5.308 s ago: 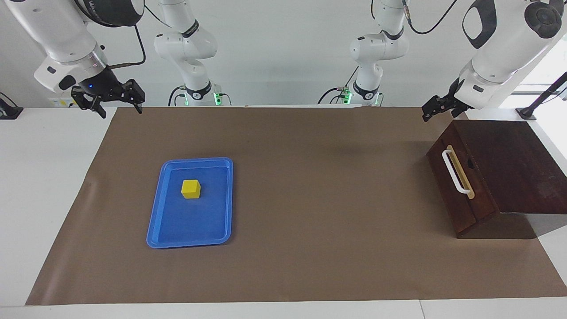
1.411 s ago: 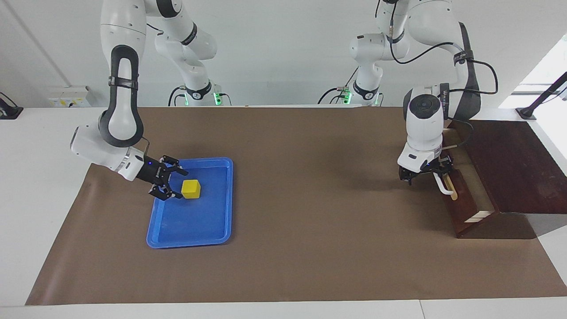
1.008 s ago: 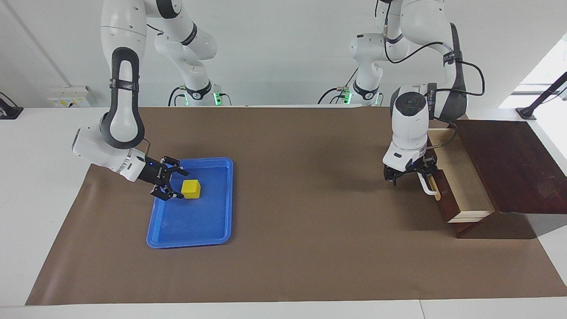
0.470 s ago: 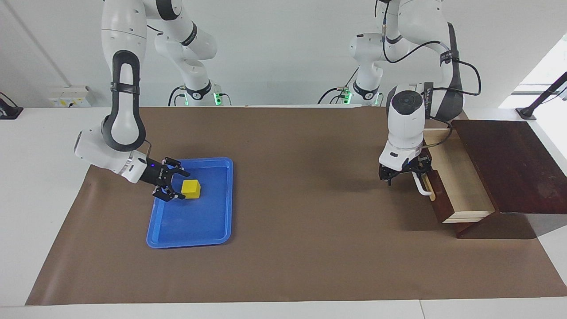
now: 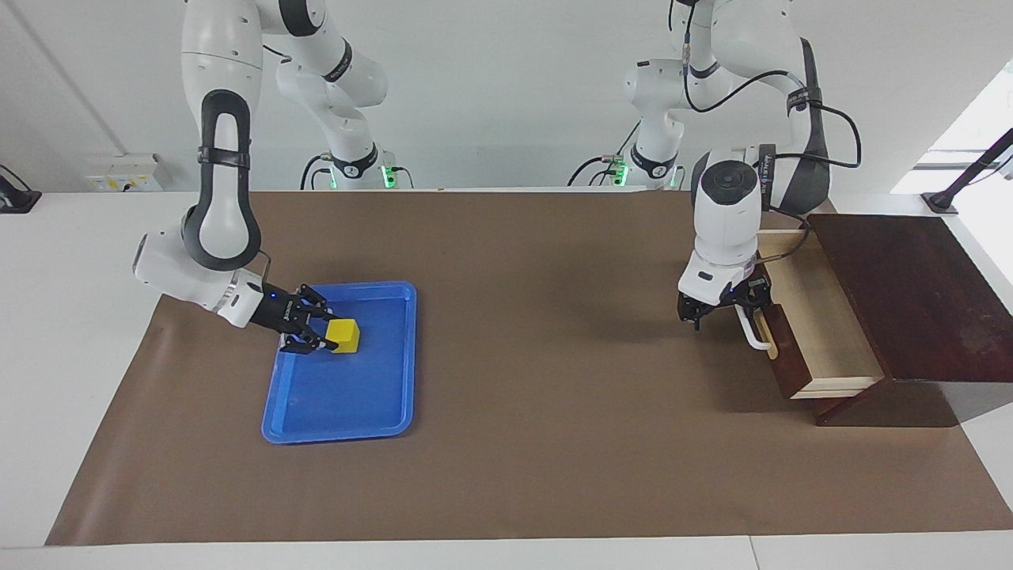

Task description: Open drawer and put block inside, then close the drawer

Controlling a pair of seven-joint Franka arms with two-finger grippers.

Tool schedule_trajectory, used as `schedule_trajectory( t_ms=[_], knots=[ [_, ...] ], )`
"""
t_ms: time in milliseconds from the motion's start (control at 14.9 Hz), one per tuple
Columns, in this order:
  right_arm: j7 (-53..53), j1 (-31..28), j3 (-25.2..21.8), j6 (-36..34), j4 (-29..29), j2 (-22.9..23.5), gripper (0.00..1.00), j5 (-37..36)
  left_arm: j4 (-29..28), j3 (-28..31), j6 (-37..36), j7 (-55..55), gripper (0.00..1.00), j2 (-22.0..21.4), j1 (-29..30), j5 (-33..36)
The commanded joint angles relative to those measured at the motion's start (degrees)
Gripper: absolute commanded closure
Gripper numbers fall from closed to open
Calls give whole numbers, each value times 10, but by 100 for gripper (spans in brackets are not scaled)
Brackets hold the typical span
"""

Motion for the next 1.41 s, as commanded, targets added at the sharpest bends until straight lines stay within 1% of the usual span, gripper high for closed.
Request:
schedule_trajectory(
  t_ms=[0, 202, 403, 470, 605, 806, 1008, 1142, 1344],
  knots=[
    [-17, -1, 4, 3, 6, 2, 100, 21, 48, 3, -46, 2, 0, 11, -3, -9],
    [-1, -1, 4, -12, 31, 1, 100, 18, 63, 4, -63, -5, 0, 11, -3, -34],
    [51, 1, 5, -54, 56, -12, 100, 9, 122, 5, -126, -20, 0, 11, -2, -78],
    [65, 10, 6, -65, 66, -15, 100, 3, 138, 6, -143, -33, 0, 8, -1, -96],
    [105, 38, 5, -77, 83, -35, 100, -19, 156, 8, -169, -70, 0, -3, -2, -129],
    [200, 99, 5, -80, 91, -65, 100, -32, 144, 8, -175, -145, 0, -30, -3, -150],
    [280, 162, 6, -72, 112, -66, 100, -29, 141, 8, -179, -256, 0, -45, -3, -150],
    [331, 205, 6, -63, 131, -63, 100, -27, 141, 7, -188, -301, 0, -54, -3, -151],
    [387, 268, 6, -17, 150, -60, 100, -28, 142, 7, -200, -385, 0, -60, -12, -161]
  ],
)
